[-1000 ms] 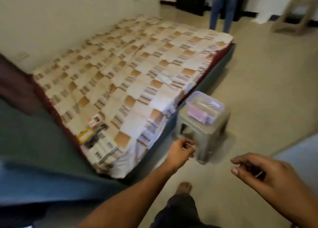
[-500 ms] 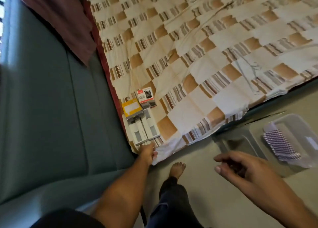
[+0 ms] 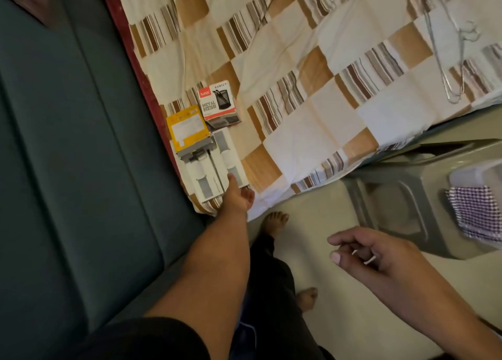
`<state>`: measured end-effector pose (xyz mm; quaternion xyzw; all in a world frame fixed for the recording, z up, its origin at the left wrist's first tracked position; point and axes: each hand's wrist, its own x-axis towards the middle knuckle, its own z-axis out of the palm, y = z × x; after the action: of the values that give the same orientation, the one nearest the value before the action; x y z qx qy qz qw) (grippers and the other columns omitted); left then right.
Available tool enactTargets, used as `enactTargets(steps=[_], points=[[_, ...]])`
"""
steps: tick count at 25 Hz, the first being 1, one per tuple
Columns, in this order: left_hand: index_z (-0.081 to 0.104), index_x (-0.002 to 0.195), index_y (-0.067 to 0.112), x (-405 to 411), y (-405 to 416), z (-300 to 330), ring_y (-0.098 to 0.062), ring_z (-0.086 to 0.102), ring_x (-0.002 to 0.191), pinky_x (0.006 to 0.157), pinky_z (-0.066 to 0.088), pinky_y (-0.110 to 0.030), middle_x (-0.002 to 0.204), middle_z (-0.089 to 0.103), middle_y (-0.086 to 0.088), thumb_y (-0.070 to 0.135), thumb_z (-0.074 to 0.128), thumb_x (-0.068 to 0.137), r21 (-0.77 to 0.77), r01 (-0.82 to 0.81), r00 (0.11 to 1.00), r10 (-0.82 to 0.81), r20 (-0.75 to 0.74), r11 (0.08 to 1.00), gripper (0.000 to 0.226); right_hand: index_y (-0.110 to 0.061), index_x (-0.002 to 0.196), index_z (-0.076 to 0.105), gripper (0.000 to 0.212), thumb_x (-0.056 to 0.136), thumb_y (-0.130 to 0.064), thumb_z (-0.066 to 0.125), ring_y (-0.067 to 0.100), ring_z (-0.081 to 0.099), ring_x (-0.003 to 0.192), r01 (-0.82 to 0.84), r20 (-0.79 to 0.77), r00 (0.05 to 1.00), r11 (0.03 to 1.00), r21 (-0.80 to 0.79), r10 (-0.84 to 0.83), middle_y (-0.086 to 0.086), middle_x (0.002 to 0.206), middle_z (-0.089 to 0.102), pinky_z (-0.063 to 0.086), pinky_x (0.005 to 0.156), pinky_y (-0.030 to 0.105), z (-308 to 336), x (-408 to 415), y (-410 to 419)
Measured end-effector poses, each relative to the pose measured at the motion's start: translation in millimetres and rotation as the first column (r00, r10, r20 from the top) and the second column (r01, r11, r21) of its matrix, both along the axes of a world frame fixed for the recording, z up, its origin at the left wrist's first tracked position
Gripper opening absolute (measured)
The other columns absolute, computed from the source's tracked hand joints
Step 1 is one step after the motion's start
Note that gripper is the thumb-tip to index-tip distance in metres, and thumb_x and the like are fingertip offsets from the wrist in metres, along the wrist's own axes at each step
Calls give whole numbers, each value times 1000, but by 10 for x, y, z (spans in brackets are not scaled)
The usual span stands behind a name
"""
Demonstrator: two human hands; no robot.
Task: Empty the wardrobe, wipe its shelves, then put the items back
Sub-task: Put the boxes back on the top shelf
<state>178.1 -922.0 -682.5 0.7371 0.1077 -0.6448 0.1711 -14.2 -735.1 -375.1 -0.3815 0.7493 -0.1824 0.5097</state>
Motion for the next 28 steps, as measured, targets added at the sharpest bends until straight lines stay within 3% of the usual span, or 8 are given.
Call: enactTargets(steps=[4, 9, 15, 18, 21, 25, 26, 28], points=[[58, 98, 11, -6, -18, -201, -15, 58, 72, 60, 49, -25, 84, 59, -5, 64, 65, 85, -12, -83, 996, 83, 35, 997, 56, -44, 92, 73, 17, 84, -30, 76, 12, 65, 78, 29, 59, 998, 994, 106, -35, -17, 86, 71, 51, 66, 20, -132, -38, 5], [62, 102, 4, -235, 332, 130, -12, 62, 62, 47, 52, -20, 78, 65, -7, 55, 70, 84, -91, -150, 975, 132, -177, 985, 55, -39, 97, 72, 14, 84, -34, 75, 21, 67, 79, 151, 103, 979, 969, 197, -174, -11, 83, 71, 52, 73, 38, -376, -82, -86], [63, 114, 6, -606, 1195, 882, -14, 64, 69, 57, 49, -24, 79, 71, -6, 52, 73, 73, -90, 153, 844, -178, -506, 984, 62, -32, 142, 45, 112, 50, -92, 63, 20, 63, 109, 377, -21, 922, 884, 275, -387, -9, 128, 54, 53, 95, 52, -989, -40, -216], [60, 124, 14, -651, 1261, 1128, -10, 66, 80, 66, 49, -22, 93, 71, -1, 60, 60, 88, -200, 382, 682, -421, -598, 902, 58, -26, 127, 57, 98, 50, -85, 72, 22, 70, 100, 445, 48, 879, 851, 278, -475, -3, 114, 69, 58, 86, 51, -1181, -40, -280], [60, 124, 20, -546, 1101, 1122, -9, 67, 86, 76, 49, -25, 102, 70, 1, 65, 54, 90, -236, 540, 577, -559, -595, 808, 57, -20, 109, 66, 52, 71, -53, 82, 24, 73, 89, 517, 114, 825, 822, 238, -553, 1, 97, 76, 60, 78, 49, -1265, -12, -329], [66, 115, 12, -249, 712, 1037, -19, 70, 97, 91, 54, -35, 104, 73, -4, 72, 56, 84, -254, 751, 471, -764, -441, 610, 68, -19, 102, 69, 15, 88, -20, 74, 22, 68, 89, 600, 232, 715, 749, 281, -659, 3, 97, 76, 56, 79, 43, -1278, -26, -335], [67, 108, 11, -136, 573, 963, -21, 69, 92, 84, 56, -34, 99, 72, -6, 70, 61, 82, -205, 776, 536, -795, -285, 597, 65, -19, 102, 69, 14, 89, -18, 73, 21, 67, 89, 599, 249, 706, 747, 287, -663, 1, 95, 76, 55, 78, 42, -1259, -28, -321], [63, 102, 9, 173, 268, 758, -27, 66, 93, 75, 52, -34, 99, 67, -10, 58, 67, 87, -28, 812, 555, -755, 349, 583, 51, -20, 103, 69, 14, 89, -15, 71, 19, 67, 87, 590, 266, 703, 750, 298, -659, -2, 93, 78, 54, 77, 39, -1201, -29, -275]])
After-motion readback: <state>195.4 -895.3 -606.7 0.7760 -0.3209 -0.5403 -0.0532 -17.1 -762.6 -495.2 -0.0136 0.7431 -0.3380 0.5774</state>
